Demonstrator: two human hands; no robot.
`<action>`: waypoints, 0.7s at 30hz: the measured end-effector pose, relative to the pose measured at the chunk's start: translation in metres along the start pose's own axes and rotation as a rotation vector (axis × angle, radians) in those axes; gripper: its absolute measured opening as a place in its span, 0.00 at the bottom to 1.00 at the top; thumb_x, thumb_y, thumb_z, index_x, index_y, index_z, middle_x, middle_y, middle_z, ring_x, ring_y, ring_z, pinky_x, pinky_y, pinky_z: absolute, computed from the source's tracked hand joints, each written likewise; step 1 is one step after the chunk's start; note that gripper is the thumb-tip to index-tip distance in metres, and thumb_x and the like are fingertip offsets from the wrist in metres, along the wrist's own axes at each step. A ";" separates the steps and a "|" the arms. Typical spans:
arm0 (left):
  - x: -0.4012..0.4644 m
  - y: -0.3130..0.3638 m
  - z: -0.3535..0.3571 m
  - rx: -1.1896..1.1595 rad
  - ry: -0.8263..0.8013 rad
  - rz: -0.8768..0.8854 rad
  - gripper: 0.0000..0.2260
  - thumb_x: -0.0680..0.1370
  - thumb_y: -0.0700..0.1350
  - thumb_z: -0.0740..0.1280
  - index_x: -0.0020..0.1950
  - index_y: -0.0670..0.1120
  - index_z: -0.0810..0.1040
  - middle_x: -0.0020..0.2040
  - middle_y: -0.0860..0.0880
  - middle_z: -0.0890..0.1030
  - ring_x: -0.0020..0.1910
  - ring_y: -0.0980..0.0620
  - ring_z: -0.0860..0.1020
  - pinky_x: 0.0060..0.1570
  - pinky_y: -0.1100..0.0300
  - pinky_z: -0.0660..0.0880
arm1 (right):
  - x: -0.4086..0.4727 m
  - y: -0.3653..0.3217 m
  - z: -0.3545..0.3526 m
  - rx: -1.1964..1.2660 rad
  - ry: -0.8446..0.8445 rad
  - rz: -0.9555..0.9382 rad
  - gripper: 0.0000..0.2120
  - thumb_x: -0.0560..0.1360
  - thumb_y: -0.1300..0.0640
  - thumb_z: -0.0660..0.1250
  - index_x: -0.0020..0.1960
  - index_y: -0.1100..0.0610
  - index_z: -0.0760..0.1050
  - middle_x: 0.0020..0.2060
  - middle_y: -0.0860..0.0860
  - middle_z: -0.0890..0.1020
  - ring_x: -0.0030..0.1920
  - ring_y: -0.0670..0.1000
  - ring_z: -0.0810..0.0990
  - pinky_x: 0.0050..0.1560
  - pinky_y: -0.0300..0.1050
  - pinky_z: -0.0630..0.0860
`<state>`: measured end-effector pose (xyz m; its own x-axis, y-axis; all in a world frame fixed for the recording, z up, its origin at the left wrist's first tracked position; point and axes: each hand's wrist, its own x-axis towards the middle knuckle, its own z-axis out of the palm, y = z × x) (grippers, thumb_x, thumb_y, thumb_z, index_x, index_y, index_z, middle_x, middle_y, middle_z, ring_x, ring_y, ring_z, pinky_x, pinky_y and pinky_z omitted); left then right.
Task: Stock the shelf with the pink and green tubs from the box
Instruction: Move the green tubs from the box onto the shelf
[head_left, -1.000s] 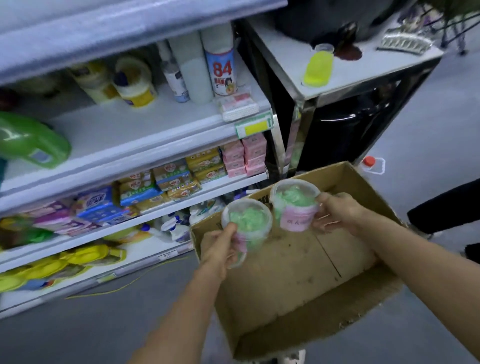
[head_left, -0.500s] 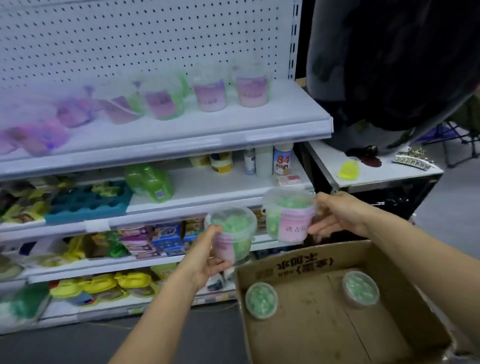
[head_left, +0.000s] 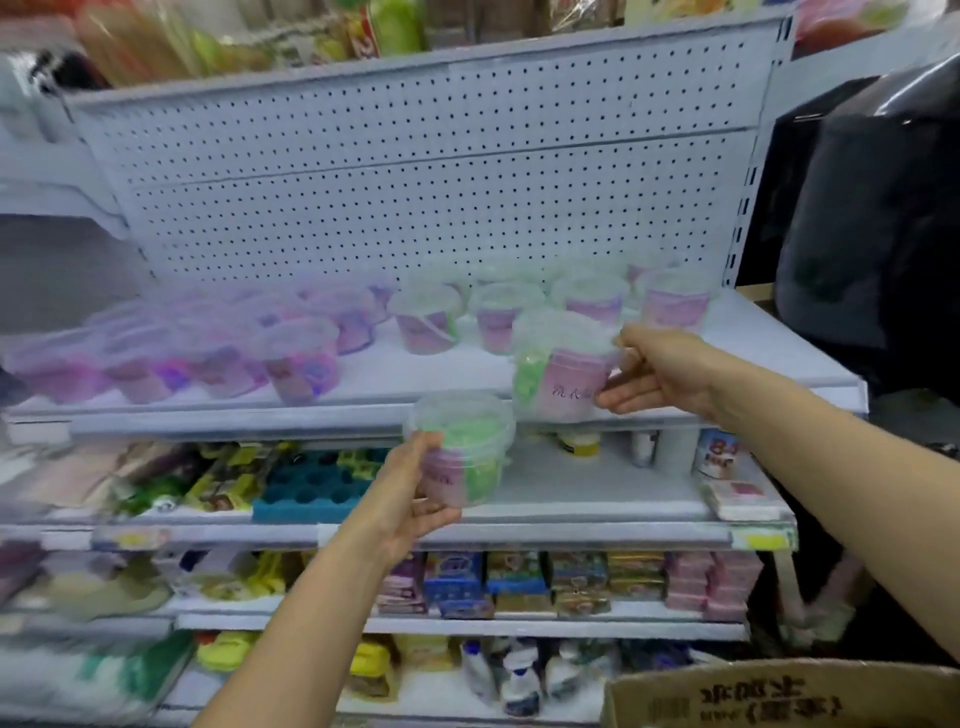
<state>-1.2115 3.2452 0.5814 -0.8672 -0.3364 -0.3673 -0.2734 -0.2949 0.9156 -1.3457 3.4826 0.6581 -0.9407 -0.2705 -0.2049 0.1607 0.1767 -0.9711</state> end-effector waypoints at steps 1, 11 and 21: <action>0.004 0.006 -0.010 -0.011 0.003 0.005 0.07 0.78 0.52 0.64 0.50 0.50 0.72 0.46 0.43 0.74 0.45 0.42 0.77 0.58 0.45 0.75 | 0.010 -0.010 0.017 0.008 -0.007 -0.021 0.12 0.78 0.54 0.58 0.38 0.59 0.68 0.38 0.61 0.80 0.30 0.55 0.84 0.32 0.46 0.81; 0.040 0.035 -0.089 -0.054 0.010 -0.007 0.14 0.76 0.54 0.66 0.58 0.51 0.73 0.58 0.39 0.74 0.54 0.38 0.78 0.54 0.47 0.78 | 0.094 -0.038 0.162 -0.028 0.016 -0.027 0.11 0.77 0.55 0.58 0.54 0.62 0.68 0.46 0.55 0.76 0.26 0.55 0.83 0.38 0.51 0.81; 0.050 0.047 -0.114 -0.163 -0.002 -0.046 0.13 0.73 0.56 0.69 0.52 0.52 0.74 0.58 0.37 0.74 0.57 0.37 0.77 0.55 0.45 0.78 | 0.119 -0.031 0.189 -0.093 0.053 -0.005 0.23 0.78 0.48 0.62 0.64 0.63 0.67 0.50 0.57 0.80 0.26 0.53 0.82 0.26 0.43 0.77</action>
<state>-1.2203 3.1128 0.5876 -0.8563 -0.3172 -0.4076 -0.2416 -0.4515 0.8589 -1.4059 3.2664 0.6410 -0.9563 -0.2213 -0.1911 0.1301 0.2635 -0.9559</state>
